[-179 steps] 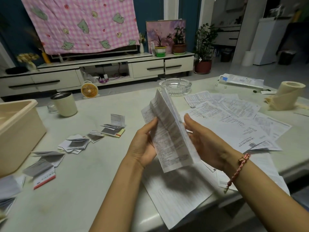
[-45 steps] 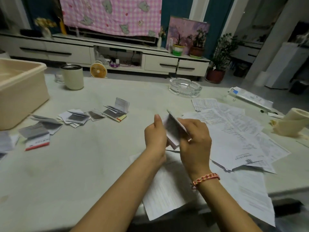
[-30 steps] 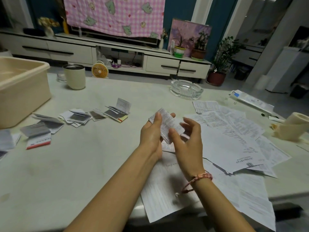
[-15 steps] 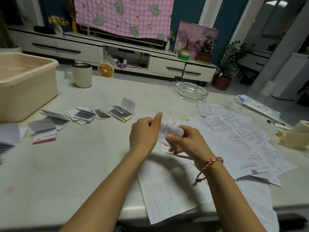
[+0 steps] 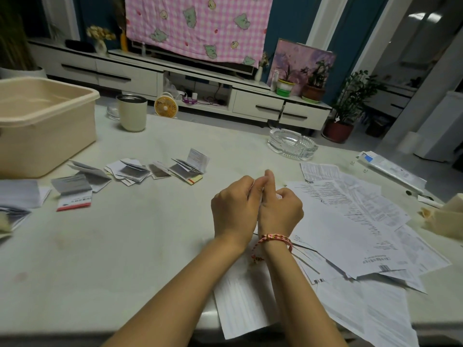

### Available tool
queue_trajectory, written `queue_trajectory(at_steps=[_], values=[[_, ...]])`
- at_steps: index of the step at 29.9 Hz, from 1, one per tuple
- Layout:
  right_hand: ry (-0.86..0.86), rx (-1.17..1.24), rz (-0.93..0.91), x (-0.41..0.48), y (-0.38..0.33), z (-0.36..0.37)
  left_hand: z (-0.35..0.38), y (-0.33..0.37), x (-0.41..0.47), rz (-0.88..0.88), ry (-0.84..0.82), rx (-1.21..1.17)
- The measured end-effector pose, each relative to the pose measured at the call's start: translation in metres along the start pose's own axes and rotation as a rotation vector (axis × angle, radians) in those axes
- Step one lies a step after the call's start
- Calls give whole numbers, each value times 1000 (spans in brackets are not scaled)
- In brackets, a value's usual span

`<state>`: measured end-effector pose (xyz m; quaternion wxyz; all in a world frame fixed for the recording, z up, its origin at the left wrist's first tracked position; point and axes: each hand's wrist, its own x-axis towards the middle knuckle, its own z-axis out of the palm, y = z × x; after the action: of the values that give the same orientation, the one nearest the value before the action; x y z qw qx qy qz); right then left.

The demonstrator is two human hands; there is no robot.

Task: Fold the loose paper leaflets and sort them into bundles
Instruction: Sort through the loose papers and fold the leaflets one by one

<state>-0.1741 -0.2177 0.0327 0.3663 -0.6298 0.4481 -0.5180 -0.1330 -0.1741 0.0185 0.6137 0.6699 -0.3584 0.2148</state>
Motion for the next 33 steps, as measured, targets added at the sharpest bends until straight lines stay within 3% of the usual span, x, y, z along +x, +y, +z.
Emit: queue_trajectory(at_steps=[7,10,13,18,20,26,30,33], values=[[-176,171,39,6,2,11,-10,-11,18,-444,-315,-270],[-395,279,158,11,0,9,-15,-16,25,-459,-277,-341],[-549,232,129,14,-1,6,-21,-22,29,-548,-240,-423],[-363,195,-95,11,9,25,-21,-31,29,-623,-226,-448],[-378,175,-130,9,10,32,-23,-36,30,-654,-213,-446],[-778,99,123,18,8,36,-28,-68,28,-760,-171,-346],[-606,21,200,36,17,51,-24,-79,22,-822,-136,-314],[-419,31,291,63,30,75,-17,-85,17,-691,-149,-174]])
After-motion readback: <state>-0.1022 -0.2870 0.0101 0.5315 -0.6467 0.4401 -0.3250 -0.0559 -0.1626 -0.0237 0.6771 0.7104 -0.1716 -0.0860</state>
